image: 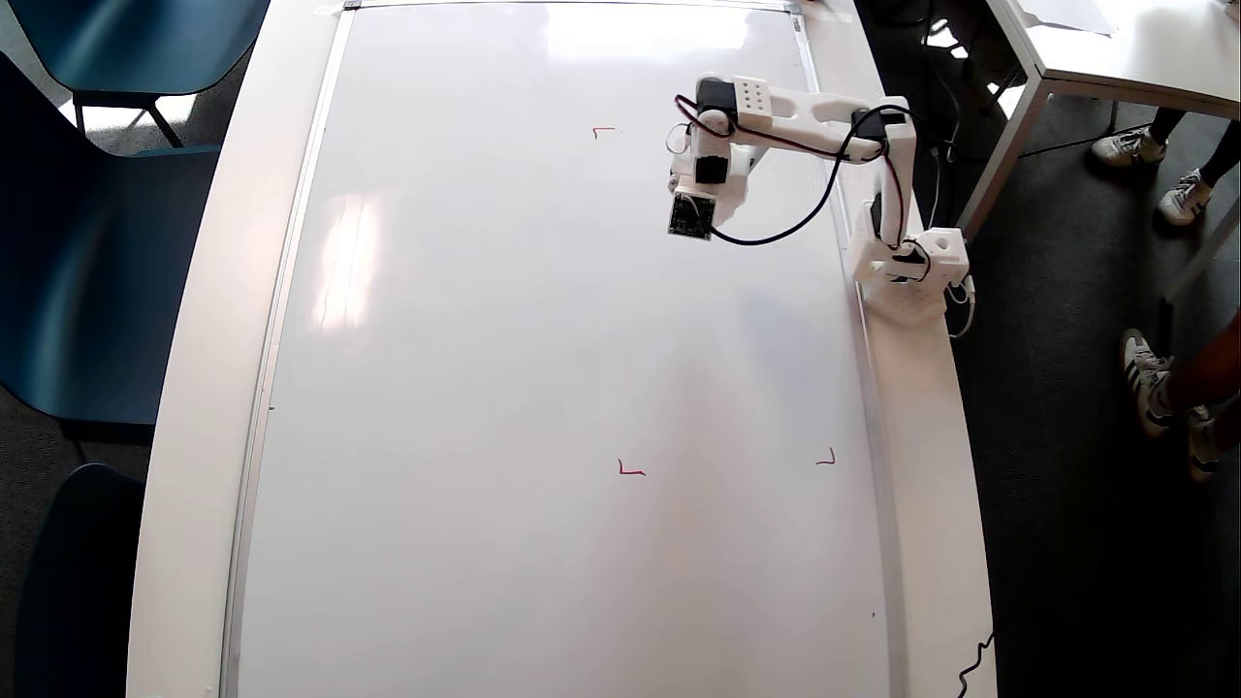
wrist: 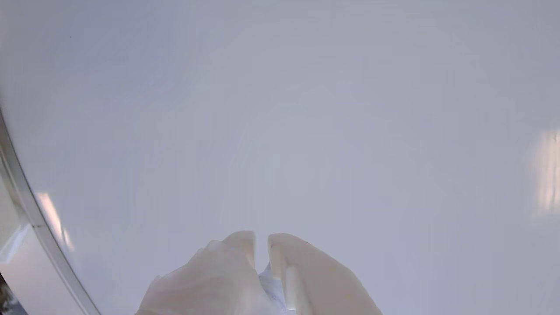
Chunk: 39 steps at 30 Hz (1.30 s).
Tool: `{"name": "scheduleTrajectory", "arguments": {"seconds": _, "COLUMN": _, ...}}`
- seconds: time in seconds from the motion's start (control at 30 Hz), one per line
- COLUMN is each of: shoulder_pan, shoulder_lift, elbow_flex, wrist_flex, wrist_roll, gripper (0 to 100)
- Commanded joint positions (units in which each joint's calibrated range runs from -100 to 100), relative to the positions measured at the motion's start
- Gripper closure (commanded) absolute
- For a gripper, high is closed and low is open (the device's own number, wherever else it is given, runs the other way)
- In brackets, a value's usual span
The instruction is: Draw on a whiteboard a robot head using a pen attached to the gripper
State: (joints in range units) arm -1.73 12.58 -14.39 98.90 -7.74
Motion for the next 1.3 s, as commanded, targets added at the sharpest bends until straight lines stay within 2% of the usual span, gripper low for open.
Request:
{"name": "scheduleTrajectory", "arguments": {"seconds": 0.0, "shoulder_pan": -2.94, "shoulder_lift": 0.54, "elbow_flex": -1.18, "wrist_flex": 1.01, "wrist_roll": 0.13, "gripper": 99}}
{"name": "scheduleTrajectory", "arguments": {"seconds": 0.23, "shoulder_pan": -9.13, "shoulder_lift": 3.81, "elbow_flex": -5.36, "wrist_flex": 0.92, "wrist_roll": -0.30, "gripper": 99}}
{"name": "scheduleTrajectory", "arguments": {"seconds": 0.53, "shoulder_pan": -8.84, "shoulder_lift": 14.80, "elbow_flex": -18.88, "wrist_flex": 0.92, "wrist_roll": -0.25, "gripper": 99}}
{"name": "scheduleTrajectory", "arguments": {"seconds": 0.87, "shoulder_pan": -7.73, "shoulder_lift": 19.50, "elbow_flex": -20.15, "wrist_flex": -6.29, "wrist_roll": 0.13, "gripper": 99}}
{"name": "scheduleTrajectory", "arguments": {"seconds": 1.27, "shoulder_pan": -7.66, "shoulder_lift": 23.61, "elbow_flex": -23.24, "wrist_flex": -7.42, "wrist_roll": -0.14, "gripper": 99}}
